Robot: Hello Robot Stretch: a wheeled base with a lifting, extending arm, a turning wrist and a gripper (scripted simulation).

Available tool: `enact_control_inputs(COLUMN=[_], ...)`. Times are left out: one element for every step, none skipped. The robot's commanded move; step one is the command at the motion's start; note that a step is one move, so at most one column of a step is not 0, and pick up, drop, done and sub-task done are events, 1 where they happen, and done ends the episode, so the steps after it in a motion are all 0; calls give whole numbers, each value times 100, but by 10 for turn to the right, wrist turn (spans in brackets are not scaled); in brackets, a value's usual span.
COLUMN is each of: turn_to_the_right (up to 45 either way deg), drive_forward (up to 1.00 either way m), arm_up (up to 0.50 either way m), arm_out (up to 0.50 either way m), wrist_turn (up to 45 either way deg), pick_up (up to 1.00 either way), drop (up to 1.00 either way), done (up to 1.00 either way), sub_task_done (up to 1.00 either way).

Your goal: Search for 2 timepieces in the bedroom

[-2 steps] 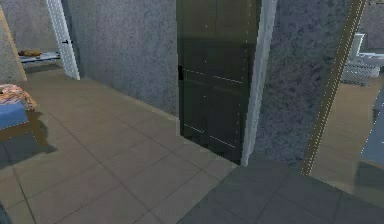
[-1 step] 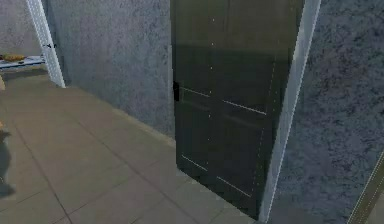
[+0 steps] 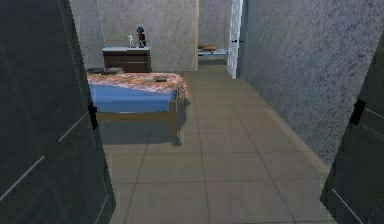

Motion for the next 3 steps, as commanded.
enact_control_inputs(turn_to_the_right=[-90,0,150], drive_forward=[0,25,0], arm_up=[0,0,0], arm_out=[0,0,0], wrist_turn=[0,0,0], pick_up=[0,0,0], drop=[0,0,0], done=[0,0,0], sub_task_done=[0,0,0])
